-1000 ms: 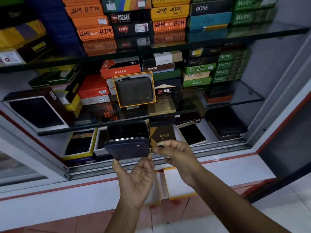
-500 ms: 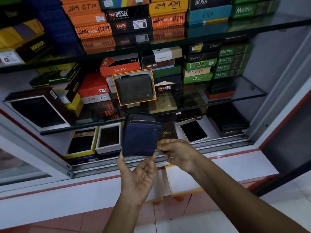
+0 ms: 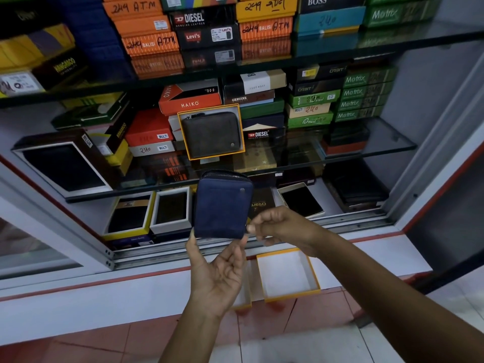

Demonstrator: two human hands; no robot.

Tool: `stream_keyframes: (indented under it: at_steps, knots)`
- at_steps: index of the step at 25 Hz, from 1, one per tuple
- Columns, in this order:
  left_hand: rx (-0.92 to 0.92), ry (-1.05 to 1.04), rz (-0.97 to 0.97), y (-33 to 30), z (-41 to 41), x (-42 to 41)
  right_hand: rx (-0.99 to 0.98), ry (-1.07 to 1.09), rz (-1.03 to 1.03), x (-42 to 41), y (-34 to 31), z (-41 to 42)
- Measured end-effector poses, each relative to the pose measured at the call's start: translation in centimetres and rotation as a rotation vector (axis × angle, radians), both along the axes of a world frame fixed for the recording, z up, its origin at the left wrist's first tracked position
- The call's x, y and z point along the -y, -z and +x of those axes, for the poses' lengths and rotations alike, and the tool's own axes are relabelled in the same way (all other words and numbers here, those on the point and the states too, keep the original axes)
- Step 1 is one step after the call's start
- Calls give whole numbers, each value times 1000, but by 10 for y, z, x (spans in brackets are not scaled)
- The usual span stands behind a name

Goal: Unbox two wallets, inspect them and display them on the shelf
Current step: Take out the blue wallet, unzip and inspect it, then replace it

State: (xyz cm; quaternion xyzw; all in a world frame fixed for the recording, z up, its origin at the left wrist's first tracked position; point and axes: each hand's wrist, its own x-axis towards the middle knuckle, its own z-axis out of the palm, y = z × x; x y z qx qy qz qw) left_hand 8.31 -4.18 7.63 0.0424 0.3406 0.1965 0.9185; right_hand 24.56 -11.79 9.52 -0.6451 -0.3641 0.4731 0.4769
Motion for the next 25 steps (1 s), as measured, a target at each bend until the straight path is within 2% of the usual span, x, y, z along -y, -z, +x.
stream_keyframes:
  at_steps: [5,7,8,10,11,14,15,16,20,23,25]
  knots:
    - [30,22,-75,-9,2,7,-386,-21,-55,8,9,7]
    - [23,61,-72,-11,2,6,-396,-44,-24,10,10,8]
    - [17,79,-70,-12,1,5,-338,-55,-3,10,10,8]
    - [1,104,-74,-13,0,4,-58,-72,77,11,11,8]
    - [-5,109,-78,-14,0,4,192,-83,134,10,13,8]
    - [2,98,-93,-17,0,6,1289,-115,244,8,25,2]
    - [6,88,-97,-18,0,8,1520,-78,265,9,29,-1]
    - [6,80,-97,-18,1,9,1632,-48,263,11,33,-5]
    - [-6,54,-80,-17,5,11,1652,118,255,7,38,-13]
    - [-31,86,-48,-18,7,19,1528,287,163,-1,32,3]
    - [-64,121,-21,-16,6,25,1503,326,137,-3,27,21]
